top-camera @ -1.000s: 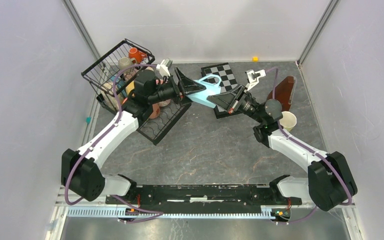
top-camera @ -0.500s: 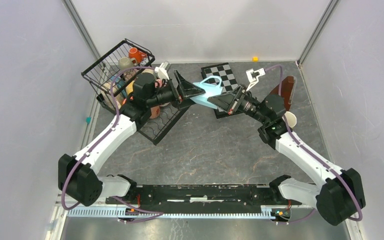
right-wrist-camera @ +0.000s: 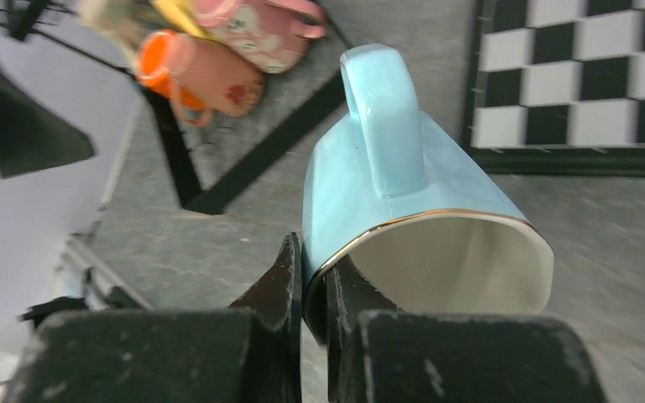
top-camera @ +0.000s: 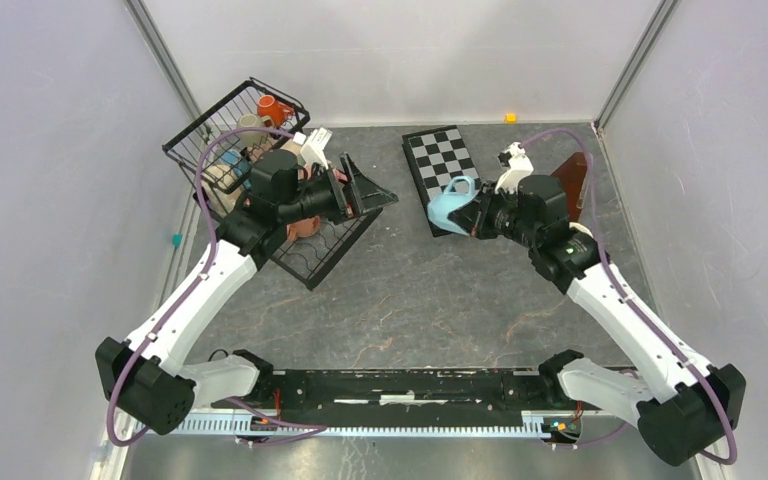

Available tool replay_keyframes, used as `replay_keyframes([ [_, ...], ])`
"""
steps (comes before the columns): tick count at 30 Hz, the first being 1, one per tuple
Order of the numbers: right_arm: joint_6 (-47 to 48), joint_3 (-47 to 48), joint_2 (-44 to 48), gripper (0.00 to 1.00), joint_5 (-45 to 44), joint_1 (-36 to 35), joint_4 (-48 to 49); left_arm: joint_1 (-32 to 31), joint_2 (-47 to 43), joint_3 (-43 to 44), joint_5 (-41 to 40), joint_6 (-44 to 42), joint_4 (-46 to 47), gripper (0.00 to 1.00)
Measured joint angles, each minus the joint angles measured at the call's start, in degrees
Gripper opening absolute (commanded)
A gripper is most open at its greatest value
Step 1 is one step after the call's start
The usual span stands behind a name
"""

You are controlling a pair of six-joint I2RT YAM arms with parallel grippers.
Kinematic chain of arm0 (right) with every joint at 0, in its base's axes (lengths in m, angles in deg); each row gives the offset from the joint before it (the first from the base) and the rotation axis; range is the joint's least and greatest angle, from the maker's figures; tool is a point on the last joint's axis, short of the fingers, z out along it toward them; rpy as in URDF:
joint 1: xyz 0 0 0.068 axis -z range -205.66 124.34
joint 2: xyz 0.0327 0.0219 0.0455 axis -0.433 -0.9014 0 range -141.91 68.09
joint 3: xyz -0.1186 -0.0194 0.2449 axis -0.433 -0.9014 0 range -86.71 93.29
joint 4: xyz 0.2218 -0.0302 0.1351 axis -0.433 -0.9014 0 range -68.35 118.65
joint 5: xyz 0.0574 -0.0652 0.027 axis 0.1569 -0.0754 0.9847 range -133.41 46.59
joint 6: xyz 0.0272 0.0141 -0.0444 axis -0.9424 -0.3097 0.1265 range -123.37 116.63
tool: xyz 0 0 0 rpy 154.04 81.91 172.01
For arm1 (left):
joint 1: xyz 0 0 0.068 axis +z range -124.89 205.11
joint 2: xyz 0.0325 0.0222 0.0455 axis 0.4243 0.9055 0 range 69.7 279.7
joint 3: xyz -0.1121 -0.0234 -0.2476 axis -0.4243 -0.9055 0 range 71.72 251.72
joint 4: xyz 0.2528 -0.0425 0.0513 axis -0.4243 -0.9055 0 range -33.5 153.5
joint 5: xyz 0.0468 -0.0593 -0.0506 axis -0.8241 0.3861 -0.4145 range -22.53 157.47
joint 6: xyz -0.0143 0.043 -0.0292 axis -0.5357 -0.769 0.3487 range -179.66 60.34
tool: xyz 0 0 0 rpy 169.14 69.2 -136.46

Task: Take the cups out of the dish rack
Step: Place the cup at the center of the board.

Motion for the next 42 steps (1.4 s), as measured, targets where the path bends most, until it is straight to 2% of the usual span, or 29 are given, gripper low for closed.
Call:
replay_keyframes([
  [4,5.92,4.22,0.83,0.0,-8.26,0.09,-11.96,0.0,-0.33,0.76,-0.7,-3.65,-4.26,1.0],
  [11,14.03,7.5,-1.95,0.0,-21.44,0.15,-25.77,0.0,-0.83,1.01,-2.1,-7.3,-10.08,1.0],
  [18,18.51,7.63,-9.18,0.0,-28.96,0.28,-31.74,0.0,-1.4,1.01,-3.69,-9.22,-14.05,1.0],
  [28,24.0,8.0,-18.67,0.0,-29.73,4.11,-31.45,0.0,-1.44,1.11,-4.09,-10.86,-16.81,1.0],
  [35,28.15,8.52,-21.99,0.0,-25.4,9.22,-30.36,0.0,-1.44,1.11,-4.09,-10.86,-17.66,1.0],
  [42,30.1,8.7,-25.46,0.0,-22.84,11.28,-29.97,-0.07,-1.33,1.11,-4.09,-10.86,-17.68,1.0],
])
